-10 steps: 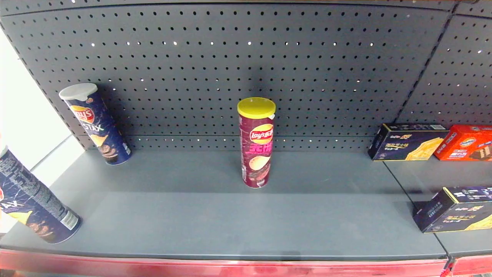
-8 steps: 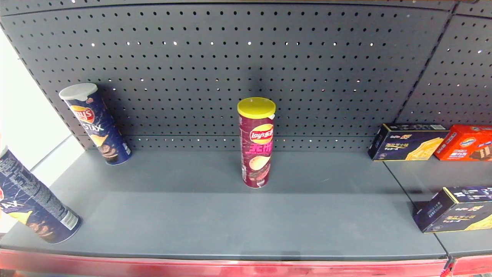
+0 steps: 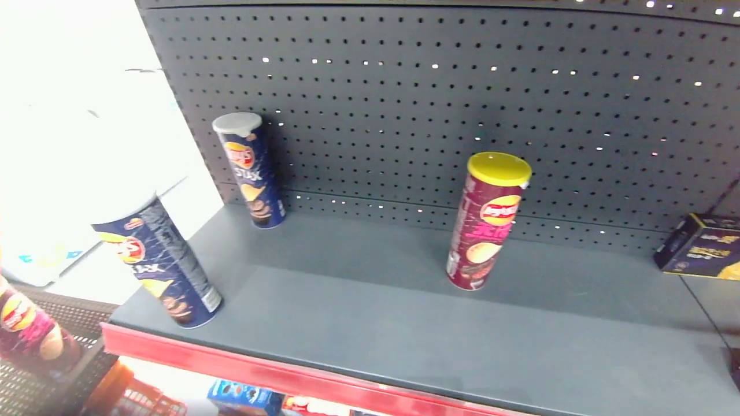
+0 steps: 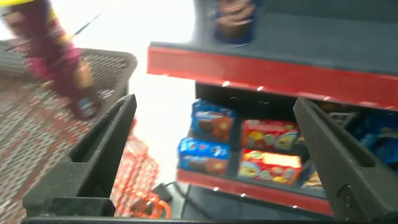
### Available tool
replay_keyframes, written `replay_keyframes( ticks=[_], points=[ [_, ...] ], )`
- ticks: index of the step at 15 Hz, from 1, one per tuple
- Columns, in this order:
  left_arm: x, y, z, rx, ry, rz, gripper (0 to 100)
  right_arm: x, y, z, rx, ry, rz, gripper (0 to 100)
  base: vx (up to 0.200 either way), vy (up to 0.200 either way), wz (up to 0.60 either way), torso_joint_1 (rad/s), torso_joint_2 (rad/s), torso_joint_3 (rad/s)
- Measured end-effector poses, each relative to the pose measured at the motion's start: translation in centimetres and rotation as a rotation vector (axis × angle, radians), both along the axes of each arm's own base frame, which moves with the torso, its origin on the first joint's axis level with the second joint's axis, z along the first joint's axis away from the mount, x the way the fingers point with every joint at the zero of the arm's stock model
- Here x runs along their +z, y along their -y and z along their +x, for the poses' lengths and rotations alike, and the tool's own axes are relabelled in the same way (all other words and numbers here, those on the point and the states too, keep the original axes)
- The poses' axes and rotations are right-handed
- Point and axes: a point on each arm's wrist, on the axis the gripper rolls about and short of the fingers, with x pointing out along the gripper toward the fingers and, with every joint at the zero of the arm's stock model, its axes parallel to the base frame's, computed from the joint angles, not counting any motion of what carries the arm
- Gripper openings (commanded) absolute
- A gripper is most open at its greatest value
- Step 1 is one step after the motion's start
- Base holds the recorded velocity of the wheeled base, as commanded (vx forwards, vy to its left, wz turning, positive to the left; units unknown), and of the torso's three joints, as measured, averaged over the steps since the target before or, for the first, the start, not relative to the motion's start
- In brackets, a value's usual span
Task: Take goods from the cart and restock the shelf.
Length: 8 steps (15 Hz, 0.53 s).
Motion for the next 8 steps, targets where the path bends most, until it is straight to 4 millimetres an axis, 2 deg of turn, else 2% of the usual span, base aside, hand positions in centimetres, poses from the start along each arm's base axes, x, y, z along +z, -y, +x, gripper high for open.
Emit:
replay_keyframes(
  ticks=[2, 8],
  points=[
    [0.0, 0.0, 0.0, 0.0, 0.0, 0.0, 100, 0.0, 0.0, 0.0, 0.0, 0.0, 0.0, 100, 0.0, 0.0, 0.6, 0.002, 0.0, -0.002],
    [-0.02, 0.0, 0.0, -0.001, -0.002, -0.001, 100, 0.0, 0.01, 0.0, -0.001, 0.0, 0.007, 100, 0.0, 0.0, 0.0, 0.0, 0.0, 0.0]
  ],
)
